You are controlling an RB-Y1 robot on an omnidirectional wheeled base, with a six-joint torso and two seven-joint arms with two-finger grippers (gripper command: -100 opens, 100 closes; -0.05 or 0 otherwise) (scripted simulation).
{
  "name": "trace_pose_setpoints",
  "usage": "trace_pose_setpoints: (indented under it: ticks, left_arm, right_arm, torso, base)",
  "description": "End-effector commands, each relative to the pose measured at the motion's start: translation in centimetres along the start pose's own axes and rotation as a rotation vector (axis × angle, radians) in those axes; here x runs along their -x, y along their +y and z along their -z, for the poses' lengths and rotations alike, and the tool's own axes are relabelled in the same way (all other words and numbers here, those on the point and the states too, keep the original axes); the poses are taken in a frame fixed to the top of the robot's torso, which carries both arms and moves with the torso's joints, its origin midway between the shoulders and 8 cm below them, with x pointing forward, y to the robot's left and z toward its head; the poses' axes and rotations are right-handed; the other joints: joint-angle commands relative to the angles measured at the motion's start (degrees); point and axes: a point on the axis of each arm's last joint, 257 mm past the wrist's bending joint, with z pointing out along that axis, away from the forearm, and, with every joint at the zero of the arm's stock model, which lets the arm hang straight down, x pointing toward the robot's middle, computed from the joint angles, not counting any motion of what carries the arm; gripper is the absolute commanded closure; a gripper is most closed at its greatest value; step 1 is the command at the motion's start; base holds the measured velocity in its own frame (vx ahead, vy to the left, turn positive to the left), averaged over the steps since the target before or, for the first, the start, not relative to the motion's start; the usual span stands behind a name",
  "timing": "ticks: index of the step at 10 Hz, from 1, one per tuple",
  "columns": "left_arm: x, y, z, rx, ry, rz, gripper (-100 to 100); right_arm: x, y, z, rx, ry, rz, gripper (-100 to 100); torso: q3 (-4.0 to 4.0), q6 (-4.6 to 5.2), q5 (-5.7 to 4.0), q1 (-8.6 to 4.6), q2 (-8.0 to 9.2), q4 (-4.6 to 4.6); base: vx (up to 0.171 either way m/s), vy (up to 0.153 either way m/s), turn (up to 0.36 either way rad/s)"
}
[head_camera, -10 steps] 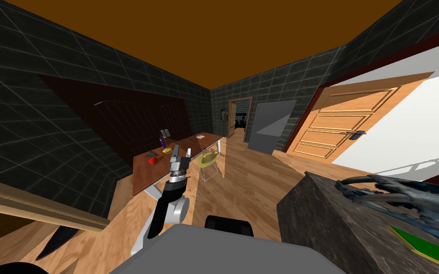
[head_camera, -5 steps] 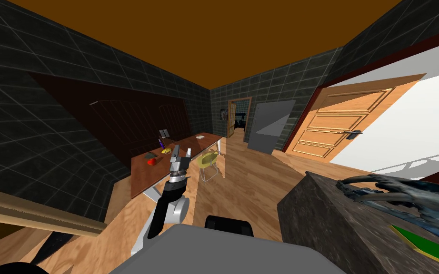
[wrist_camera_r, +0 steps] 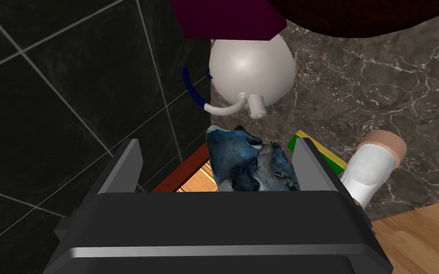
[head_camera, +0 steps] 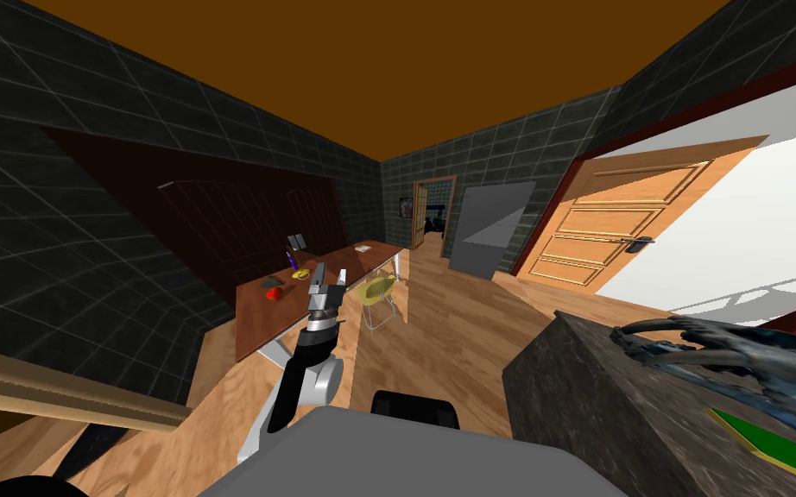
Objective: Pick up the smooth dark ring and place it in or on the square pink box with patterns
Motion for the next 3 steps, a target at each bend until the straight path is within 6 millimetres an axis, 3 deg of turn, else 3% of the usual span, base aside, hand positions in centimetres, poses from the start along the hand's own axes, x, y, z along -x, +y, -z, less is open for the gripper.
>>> trace_pose_setpoints:
  ticks: [1, 3]
  left_arm:
    - [0.00, 0.00, 0.00, 0.000, 0.000, 0.000, 0]
    - [0.00, 0.00, 0.00, 0.000, 0.000, 0.000, 0]
  right_arm:
    - [0.00, 0.00, 0.00, 0.000, 0.000, 0.000, 0]
    - [0.00, 0.00, 0.00, 0.000, 0.000, 0.000, 0]
  torso:
    - [0.00, 0.00, 0.00, 0.00, 0.00, 0.00]
    - [0.00, 0.00, 0.00, -0.01, 0.00, 0.00]
  base:
    - [0.000, 0.000, 0.000]
    - [0.000, 0.000, 0.000]
